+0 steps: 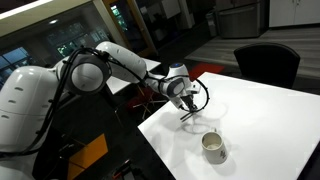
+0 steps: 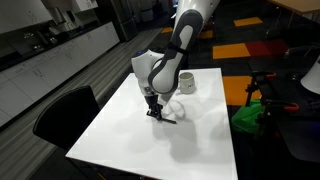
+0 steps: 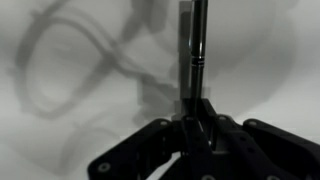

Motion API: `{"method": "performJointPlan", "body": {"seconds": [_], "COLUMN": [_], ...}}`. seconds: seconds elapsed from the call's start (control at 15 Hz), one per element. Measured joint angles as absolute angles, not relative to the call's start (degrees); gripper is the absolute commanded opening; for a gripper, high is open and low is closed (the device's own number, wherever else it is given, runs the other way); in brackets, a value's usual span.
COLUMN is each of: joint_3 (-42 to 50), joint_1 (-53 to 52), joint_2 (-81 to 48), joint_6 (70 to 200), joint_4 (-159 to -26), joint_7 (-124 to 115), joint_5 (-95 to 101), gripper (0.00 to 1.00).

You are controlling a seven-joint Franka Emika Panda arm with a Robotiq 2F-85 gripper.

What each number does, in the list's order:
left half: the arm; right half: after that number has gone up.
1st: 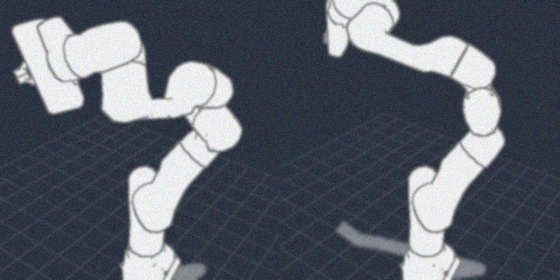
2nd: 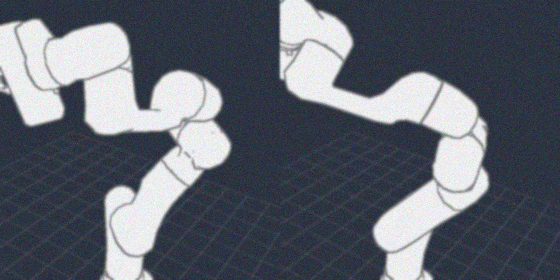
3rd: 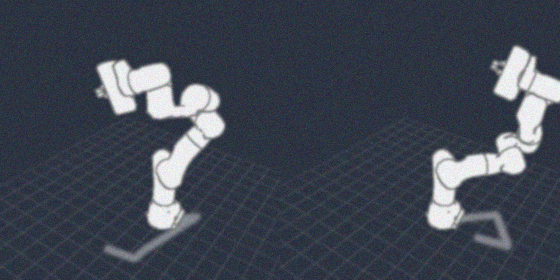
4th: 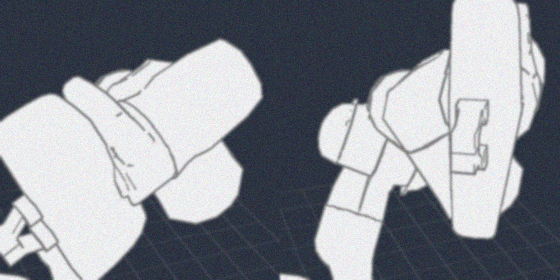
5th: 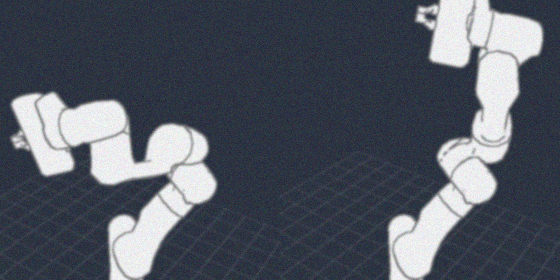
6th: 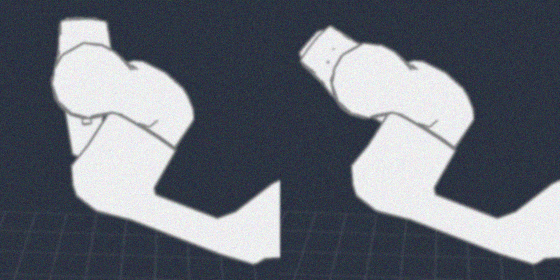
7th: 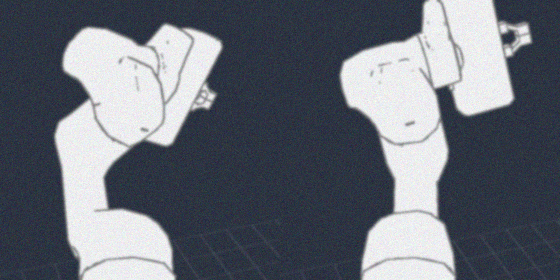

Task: Pick up the pen from the table and put it in the cup

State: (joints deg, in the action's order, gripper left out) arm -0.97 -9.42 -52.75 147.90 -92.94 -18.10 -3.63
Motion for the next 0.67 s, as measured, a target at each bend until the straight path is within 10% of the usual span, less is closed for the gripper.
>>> {"method": "performJointPlan", "body": {"seconds": [0.67], "joint_3": [-0.95], "joint_1": [-9.69], "joint_2": [-36.80], "joint_6": [134.59], "joint_4": [-96.97], "joint_7": [-16.82], "joint_5": [-3.35], "gripper": [0.03]}}
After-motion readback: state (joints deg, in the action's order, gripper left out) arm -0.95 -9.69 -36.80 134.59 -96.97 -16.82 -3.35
